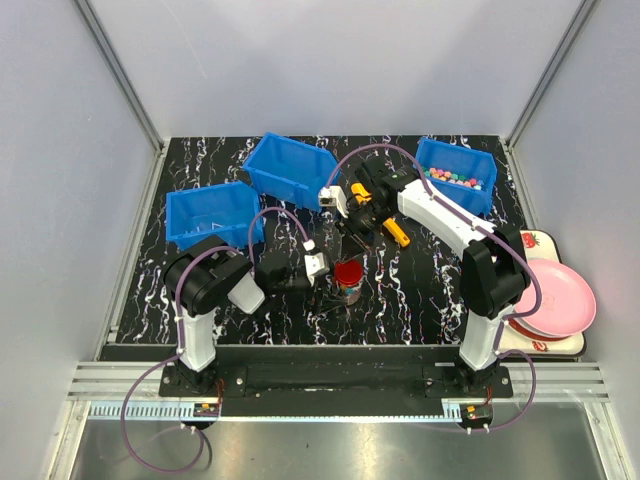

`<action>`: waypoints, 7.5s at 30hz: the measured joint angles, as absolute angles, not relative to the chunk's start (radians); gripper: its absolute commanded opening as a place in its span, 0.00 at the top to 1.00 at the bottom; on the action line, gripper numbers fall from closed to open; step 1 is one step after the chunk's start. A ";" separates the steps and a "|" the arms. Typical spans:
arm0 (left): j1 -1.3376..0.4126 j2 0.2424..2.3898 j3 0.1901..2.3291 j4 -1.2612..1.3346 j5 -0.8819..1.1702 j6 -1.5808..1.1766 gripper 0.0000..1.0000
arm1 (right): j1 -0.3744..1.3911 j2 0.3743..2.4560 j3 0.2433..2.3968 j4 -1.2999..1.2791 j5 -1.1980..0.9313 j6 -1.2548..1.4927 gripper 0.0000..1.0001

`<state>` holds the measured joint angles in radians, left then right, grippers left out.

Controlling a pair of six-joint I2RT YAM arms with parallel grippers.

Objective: Pack the candies
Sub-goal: Close the bottle lid on the packing bottle, then screw the bottle lid onto the packing bottle.

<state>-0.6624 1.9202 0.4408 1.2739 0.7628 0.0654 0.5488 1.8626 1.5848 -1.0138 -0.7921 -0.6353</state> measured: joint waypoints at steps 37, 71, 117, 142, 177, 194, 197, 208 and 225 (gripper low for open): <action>-0.687 1.993 0.505 1.282 0.848 0.010 0.42 | 0.538 1.805 1.524 -1.000 -0.768 -0.626 0.79; -0.698 1.993 0.510 1.278 0.836 0.025 0.79 | 0.530 1.573 1.336 -1.045 -0.625 -0.661 0.83; -0.698 1.993 0.516 1.273 0.823 0.026 0.82 | 0.530 1.822 1.555 -1.000 -0.707 -0.630 0.75; -0.693 1.993 0.516 1.273 0.822 0.026 0.87 | 0.529 1.839 1.551 -1.020 -0.791 -0.608 0.80; -0.693 1.993 0.524 1.266 0.807 0.028 0.96 | 0.469 1.641 1.348 -1.120 -0.698 -0.659 0.81; -0.693 1.993 0.524 1.266 0.806 0.028 0.97 | 0.471 1.854 1.696 -1.125 -0.792 -0.651 0.79; -0.693 1.993 0.524 1.265 0.806 0.028 0.97 | 0.478 1.904 1.696 -1.134 -0.806 -0.652 0.79; -0.693 1.993 0.529 1.261 0.807 0.028 1.00 | 0.508 1.916 1.656 -1.146 -0.813 -0.678 0.79; -0.694 1.993 0.529 1.259 0.809 0.029 1.00 | 0.503 1.839 1.586 -1.113 -0.746 -0.690 0.80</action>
<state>-0.6945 1.9926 0.5289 1.2591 0.8089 0.0288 0.5030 1.8385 1.5864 -1.1126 -0.7464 -0.6899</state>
